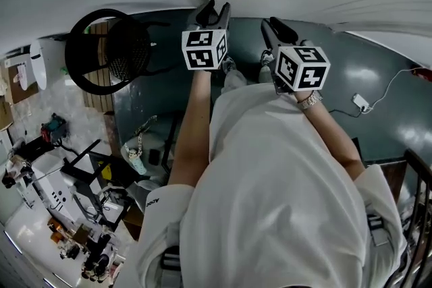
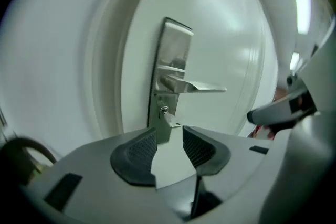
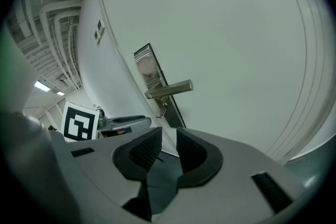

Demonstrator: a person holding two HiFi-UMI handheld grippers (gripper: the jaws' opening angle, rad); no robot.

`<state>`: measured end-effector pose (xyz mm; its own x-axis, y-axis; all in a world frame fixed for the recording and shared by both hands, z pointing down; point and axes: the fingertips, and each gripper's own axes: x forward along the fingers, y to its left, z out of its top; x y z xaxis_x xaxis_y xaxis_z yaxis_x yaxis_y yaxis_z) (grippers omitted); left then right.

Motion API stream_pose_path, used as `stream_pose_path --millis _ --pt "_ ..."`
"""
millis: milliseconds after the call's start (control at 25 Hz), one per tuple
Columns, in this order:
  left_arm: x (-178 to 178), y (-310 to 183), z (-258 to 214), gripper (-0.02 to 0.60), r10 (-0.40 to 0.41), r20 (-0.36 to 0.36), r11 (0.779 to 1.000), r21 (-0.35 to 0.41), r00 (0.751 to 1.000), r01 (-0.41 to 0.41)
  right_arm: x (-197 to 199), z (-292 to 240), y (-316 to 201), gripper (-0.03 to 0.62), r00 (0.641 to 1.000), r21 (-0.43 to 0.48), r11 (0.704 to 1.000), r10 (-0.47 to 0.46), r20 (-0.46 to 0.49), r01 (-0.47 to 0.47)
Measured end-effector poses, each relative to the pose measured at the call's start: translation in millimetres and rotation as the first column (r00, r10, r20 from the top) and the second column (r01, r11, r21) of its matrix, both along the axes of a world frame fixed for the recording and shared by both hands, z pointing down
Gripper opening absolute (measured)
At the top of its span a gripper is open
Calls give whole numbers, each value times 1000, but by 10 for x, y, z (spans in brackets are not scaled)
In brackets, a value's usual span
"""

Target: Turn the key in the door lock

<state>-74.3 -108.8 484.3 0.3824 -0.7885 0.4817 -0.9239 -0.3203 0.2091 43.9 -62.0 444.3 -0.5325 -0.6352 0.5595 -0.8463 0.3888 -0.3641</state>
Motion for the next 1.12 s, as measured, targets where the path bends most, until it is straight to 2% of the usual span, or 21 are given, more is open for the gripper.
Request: stream_pose_path --millis 40,120,320,440,560,600,640,720,920,1120 --pt "34 -26 -14 163 2 134 999 36 991 -7 32 4 -11 87 1000 -2 1000 -11 3 11" --pt "115 -92 -33 163 -9 317 996 82 948 -18 94 2 -28 87 999 -5 999 -33 10 33" --pt "256 -209 28 163 -34 545 997 72 838 -6 261 -11 -90 87 996 -5 997 -83 19 83" --pt "332 -265 74 163 -39 669 997 73 742 -13 398 22 -133 87 995 -10 995 -102 19 103" --pt "337 -322 55 159 -87 793 994 109 603 0 533 50 -161 87 993 -14 993 -119 18 120" --pt "336 -337 63 147 -99 818 993 114 567 9 577 61 -170 87 992 -15 992 -124 17 125" --pt "339 -351 83 127 -107 831 993 113 546 22 622 76 -179 87 992 -16 992 -129 15 129" --pt "347 -370 132 98 -120 840 993 110 530 50 711 108 -202 87 991 -20 991 -135 13 135" --pt "346 -401 142 94 -160 848 986 119 505 113 882 158 -243 87 989 -31 988 -149 9 149" --pt "336 -420 160 94 -177 882 982 128 436 140 944 192 -239 87 987 -39 986 -162 12 162"
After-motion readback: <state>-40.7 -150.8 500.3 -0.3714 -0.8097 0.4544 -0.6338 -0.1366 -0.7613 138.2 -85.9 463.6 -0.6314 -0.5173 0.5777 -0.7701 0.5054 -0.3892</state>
